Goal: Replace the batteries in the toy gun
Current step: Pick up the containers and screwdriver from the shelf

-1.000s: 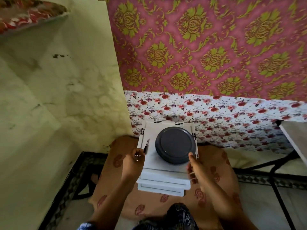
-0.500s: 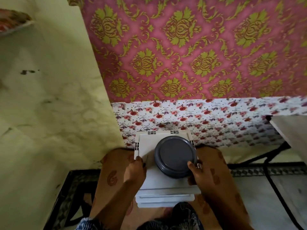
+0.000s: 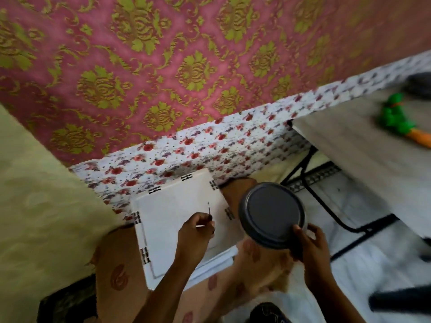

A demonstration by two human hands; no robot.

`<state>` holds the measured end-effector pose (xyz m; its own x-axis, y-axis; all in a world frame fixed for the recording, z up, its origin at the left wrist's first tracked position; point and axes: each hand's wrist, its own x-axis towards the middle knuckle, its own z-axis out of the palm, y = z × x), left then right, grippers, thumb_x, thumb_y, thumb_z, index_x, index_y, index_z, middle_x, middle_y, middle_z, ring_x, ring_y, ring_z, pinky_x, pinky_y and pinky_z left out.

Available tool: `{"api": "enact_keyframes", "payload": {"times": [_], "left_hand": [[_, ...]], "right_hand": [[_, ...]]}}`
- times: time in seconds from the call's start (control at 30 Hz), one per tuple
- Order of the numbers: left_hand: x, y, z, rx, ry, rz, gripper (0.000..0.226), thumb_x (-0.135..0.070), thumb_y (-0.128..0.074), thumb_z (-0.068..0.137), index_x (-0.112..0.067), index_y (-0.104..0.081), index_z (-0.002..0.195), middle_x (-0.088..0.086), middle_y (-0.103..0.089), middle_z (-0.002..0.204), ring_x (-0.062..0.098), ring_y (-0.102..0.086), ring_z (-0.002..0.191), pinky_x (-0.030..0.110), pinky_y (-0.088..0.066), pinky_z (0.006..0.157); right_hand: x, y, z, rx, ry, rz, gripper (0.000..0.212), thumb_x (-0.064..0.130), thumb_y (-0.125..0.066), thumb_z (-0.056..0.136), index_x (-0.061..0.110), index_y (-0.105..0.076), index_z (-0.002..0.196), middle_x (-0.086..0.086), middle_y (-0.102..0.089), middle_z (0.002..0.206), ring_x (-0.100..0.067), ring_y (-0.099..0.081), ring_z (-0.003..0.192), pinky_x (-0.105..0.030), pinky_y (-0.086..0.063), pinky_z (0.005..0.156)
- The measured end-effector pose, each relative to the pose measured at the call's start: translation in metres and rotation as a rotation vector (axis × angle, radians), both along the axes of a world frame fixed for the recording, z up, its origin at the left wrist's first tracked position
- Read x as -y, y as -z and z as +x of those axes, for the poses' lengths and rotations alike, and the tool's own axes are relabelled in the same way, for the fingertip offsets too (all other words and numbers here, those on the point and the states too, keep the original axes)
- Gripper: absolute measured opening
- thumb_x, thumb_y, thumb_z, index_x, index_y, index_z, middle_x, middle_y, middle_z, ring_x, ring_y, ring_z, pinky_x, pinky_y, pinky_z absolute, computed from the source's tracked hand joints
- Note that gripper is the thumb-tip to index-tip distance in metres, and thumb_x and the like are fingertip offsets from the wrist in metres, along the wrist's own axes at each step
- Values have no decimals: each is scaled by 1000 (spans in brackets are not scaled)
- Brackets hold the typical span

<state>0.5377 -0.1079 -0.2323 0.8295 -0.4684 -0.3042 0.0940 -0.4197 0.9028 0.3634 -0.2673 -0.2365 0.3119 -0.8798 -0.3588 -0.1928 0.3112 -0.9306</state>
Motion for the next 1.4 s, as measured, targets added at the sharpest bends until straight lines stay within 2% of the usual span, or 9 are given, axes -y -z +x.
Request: {"api": "enact_keyframes", "payload": {"times": [0.23,0.33,0.43,0.53,0.73,0.9,1.13,1.23,1.4], "left_hand": [[96,-13,-81,6,251,-13,29,-27,-58,89,-11,-58,114,9,-66,110,21,-63,97,39,-53,91],[150,-23,-134,42,344,-123,4,-10,-58,89,-13,-56,91,17,-65,93,14,-60,76,19,-53,72],[196,-21,-176,41,379,-190,7,-15,-62,88,-21,-61,85,12,-69,89,23,-67,79,42,-56,79],[242,-19,-222,35,433,-248,2,-14,-61,88,-15,-64,88,12,-69,85,22,-68,76,34,-56,72],[329,-21,-292,-49,436,-327,9,-7,-59,88,-16,-60,85,13,-64,80,23,-65,74,28,-58,67],[384,-22,-317,-44,454,-336,12,-7,-59,88,-18,-60,83,6,-65,79,7,-67,66,20,-57,65],[467,0,-309,-68,410,-351,12,-6,-59,89,-17,-60,84,9,-66,82,25,-67,78,24,-58,66],[510,8,-298,-106,334,-342,13,-7,-57,90,-18,-60,83,7,-65,83,24,-66,79,26,-58,69],[572,-1,-280,-113,240,-365,14,-10,-57,91,-21,-60,84,5,-65,88,20,-67,81,31,-56,75]], "right_hand": [[48,-13,-110,43,270,-7,29,17,-59,89,7,-49,114,-14,-52,60,-24,-41,48,-27,-32,41],[78,-19,-167,64,335,-17,26,17,-58,89,9,-49,112,-15,-53,61,-24,-41,49,-30,-31,46],[108,-19,-218,57,408,-6,24,18,-59,89,10,-50,110,-11,-53,55,-22,-43,45,-26,-31,43],[141,-17,-269,60,449,-5,23,18,-59,89,10,-50,108,-5,-52,49,-19,-43,38,-26,-33,40],[201,-35,-350,49,498,-51,20,14,-57,89,12,-49,107,-9,-48,63,-18,-40,45,-28,-31,39],[245,-34,-378,62,513,-24,16,13,-58,89,12,-50,103,-9,-50,64,-15,-44,42,-21,-36,33],[329,-18,-369,37,463,6,21,15,-58,89,7,-50,108,-12,-56,66,-21,-49,50,-28,-42,43],[375,-9,-359,0,437,25,26,18,-58,89,7,-49,111,-13,-57,62,-19,-48,45,-25,-40,38],[456,-15,-337,3,376,1,24,18,-58,89,9,-47,109,-15,-54,60,-23,-47,46,-31,-38,45]]}}
